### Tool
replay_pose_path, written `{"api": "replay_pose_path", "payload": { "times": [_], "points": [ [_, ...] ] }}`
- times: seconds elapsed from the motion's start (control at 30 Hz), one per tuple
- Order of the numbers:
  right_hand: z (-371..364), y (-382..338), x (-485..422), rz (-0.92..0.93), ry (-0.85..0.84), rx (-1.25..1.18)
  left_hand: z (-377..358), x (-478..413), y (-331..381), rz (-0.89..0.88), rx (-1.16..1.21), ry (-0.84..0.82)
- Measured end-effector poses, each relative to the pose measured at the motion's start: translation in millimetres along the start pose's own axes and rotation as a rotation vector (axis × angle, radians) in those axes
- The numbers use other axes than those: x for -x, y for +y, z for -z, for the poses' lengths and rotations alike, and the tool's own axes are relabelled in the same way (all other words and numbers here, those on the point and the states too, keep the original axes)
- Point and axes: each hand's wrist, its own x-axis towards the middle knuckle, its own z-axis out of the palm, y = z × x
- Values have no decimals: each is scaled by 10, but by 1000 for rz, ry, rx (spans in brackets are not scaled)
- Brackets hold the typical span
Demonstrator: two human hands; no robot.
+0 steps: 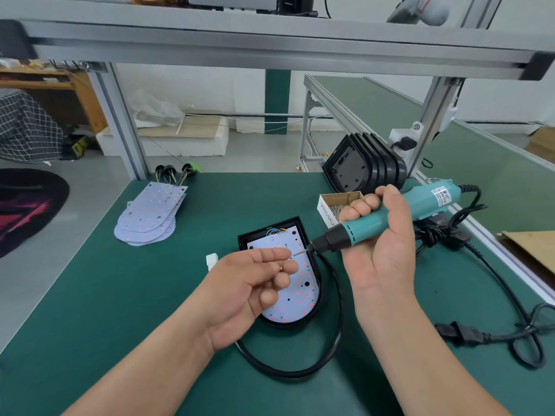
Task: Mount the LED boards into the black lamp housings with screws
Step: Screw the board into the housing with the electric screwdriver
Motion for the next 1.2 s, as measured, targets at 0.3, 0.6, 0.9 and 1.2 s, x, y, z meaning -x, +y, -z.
{"api": "replay_pose_path", "payload": {
  "times": [0.3,0.6,0.9,1.2],
  "points": [
    [-35,10,47,-34,-29,-8,-11,-10,-11,-58,-105,19],
    [-43,0,50,-35,-41,-6,-15,6,-16,-13,9,-62],
    [-64,-3,57,-34,-55,8,-31,15,-33,-25,22,-50],
    [-63,-13,56,-27,-58,29,-50,18,-32,-55,-10,-36]
  ]
}}
